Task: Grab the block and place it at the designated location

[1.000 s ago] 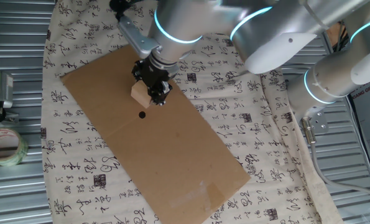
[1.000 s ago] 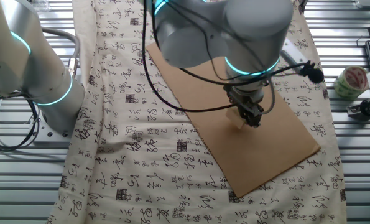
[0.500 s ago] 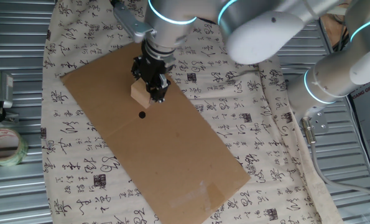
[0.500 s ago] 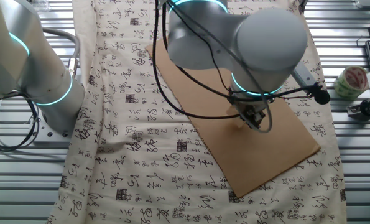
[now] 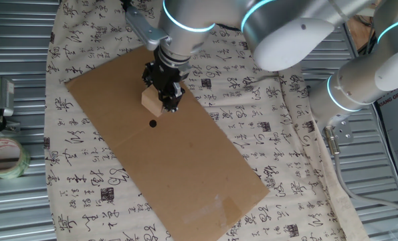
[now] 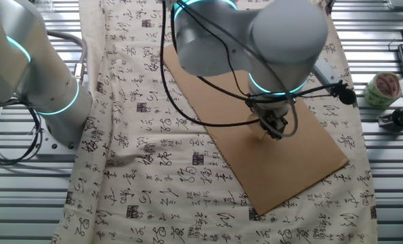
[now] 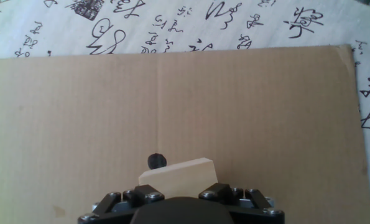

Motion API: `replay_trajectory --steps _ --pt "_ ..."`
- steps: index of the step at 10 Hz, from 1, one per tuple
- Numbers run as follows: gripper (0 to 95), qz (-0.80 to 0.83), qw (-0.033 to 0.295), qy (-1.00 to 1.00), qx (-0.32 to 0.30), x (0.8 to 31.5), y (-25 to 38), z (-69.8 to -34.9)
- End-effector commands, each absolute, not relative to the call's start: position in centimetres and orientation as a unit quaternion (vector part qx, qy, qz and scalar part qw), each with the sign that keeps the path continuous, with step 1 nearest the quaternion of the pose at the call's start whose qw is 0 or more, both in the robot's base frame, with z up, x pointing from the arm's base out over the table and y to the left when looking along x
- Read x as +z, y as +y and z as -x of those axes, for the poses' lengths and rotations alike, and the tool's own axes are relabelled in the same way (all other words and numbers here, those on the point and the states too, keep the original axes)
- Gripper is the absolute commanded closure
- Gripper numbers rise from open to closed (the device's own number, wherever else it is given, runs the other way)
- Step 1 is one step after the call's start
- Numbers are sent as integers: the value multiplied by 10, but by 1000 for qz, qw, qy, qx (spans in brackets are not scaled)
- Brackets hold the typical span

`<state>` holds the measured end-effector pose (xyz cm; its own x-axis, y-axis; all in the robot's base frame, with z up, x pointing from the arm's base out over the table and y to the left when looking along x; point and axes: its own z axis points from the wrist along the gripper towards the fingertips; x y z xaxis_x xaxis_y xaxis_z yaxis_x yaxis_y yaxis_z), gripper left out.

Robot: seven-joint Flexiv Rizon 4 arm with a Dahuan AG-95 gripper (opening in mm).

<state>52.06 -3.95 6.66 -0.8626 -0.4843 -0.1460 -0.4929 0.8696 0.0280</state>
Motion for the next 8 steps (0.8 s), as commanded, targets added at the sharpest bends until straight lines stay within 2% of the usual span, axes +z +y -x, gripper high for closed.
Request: replay_trajectory --steps 1,8 --pt "950 254 65 965 33 67 -39 -521" --pt "950 253 62 965 33 67 -39 -521"
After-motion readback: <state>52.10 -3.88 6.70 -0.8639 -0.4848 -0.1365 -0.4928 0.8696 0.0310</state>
